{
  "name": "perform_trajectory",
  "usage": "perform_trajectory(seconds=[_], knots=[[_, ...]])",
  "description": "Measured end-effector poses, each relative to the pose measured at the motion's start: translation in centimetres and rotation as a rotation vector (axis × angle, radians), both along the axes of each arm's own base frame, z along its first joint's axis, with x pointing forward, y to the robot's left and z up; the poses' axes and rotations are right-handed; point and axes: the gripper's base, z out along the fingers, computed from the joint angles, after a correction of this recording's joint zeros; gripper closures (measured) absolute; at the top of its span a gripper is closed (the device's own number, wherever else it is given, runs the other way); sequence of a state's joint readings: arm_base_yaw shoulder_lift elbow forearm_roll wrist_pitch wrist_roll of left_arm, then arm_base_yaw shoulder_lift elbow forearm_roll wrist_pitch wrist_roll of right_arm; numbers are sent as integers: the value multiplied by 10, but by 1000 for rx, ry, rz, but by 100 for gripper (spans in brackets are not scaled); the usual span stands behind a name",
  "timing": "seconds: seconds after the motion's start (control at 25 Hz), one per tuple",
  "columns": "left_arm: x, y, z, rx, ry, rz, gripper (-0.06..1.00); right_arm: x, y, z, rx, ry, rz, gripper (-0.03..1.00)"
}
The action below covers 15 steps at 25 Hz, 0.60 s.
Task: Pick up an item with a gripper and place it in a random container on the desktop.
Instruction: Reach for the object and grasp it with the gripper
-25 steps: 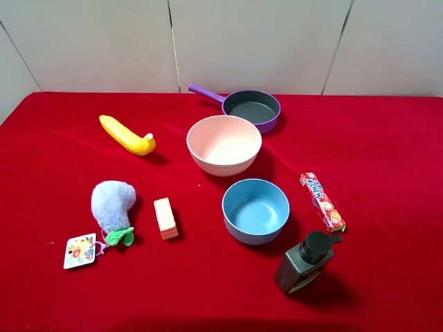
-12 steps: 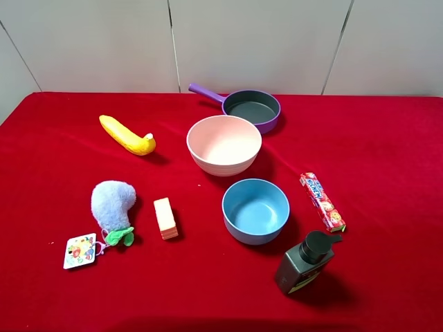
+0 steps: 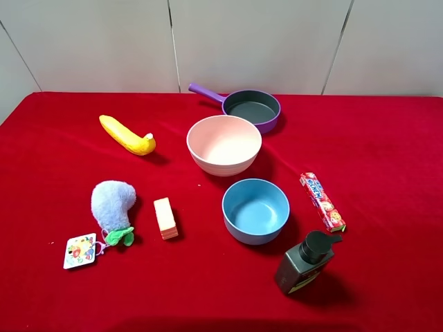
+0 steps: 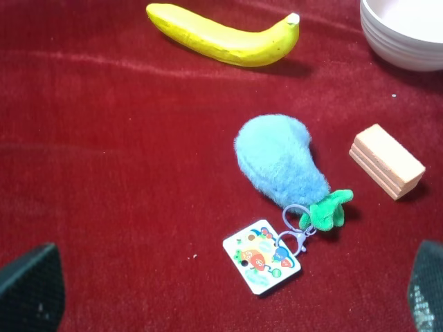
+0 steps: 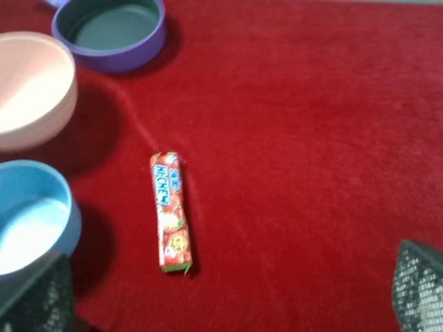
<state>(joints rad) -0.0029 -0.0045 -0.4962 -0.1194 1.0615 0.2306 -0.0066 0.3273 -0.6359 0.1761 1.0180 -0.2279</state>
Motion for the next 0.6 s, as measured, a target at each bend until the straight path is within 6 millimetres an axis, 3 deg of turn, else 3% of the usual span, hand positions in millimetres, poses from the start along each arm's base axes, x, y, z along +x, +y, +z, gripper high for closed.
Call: perform_trajectory(seconds=[0.2,0.6], knots=[[0,0,0,0,0,0,-5,24,7,-1,-57,79,151,28],[0,0,0,0,0,0,-5,43,14,-6,-62,145,266,28]])
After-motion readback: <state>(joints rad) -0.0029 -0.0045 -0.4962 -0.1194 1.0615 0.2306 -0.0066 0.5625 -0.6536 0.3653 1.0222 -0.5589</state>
